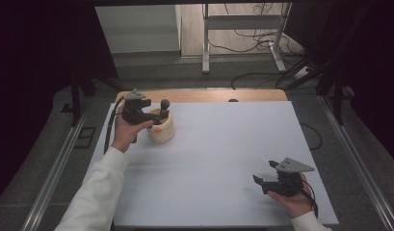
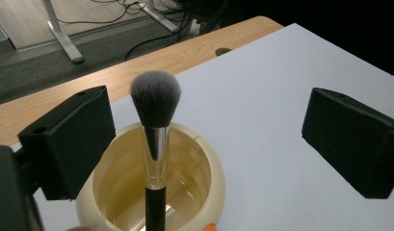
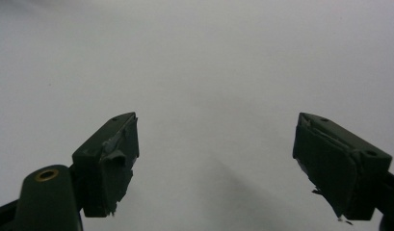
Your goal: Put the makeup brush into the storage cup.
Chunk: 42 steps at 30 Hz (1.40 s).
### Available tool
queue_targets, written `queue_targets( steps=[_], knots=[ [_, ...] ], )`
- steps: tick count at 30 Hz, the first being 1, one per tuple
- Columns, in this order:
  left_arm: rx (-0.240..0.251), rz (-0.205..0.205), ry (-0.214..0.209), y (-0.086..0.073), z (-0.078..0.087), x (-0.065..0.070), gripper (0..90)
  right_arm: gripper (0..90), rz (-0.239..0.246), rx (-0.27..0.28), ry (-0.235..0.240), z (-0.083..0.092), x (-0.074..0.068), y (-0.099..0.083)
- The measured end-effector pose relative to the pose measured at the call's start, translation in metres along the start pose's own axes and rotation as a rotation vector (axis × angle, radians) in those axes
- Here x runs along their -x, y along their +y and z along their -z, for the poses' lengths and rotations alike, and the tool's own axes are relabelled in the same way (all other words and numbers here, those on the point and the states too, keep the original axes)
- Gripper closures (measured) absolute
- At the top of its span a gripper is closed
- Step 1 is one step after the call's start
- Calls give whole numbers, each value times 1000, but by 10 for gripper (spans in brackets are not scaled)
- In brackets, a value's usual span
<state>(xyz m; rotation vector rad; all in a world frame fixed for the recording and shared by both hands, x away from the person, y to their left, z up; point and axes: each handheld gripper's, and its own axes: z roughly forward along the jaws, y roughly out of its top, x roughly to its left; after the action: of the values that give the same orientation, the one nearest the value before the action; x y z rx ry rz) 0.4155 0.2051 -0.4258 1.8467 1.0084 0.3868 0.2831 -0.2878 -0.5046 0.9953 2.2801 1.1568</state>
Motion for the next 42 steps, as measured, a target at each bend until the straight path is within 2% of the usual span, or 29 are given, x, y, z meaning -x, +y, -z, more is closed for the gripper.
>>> queue_targets(
  steps=[8, 12, 19, 27, 30, 34, 42],
  knots=[
    [-11, -47, 18, -10, 7, 13, 52, 171, 15, 7, -11, 5, -4, 1],
    [4, -39, 9, -16, 18, 18, 53, 172, 14, 6, -14, 4, -4, 1],
    [-8, -63, 29, -33, 34, 24, 64, 172, 11, 3, -15, 3, -4, 1],
    [-2, -65, 34, -50, 52, 31, 64, 172, 12, 1, -12, 3, -4, 0],
    [-7, -65, 34, -61, 56, 35, 65, 172, 10, 3, -12, 4, -5, 0],
    [0, -81, 64, -77, 64, 44, 77, 172, 11, 5, -10, 4, -5, 1],
    [-21, -62, 49, -97, 76, 50, 76, 172, 14, 1, -8, 3, -7, 1]
  ],
)
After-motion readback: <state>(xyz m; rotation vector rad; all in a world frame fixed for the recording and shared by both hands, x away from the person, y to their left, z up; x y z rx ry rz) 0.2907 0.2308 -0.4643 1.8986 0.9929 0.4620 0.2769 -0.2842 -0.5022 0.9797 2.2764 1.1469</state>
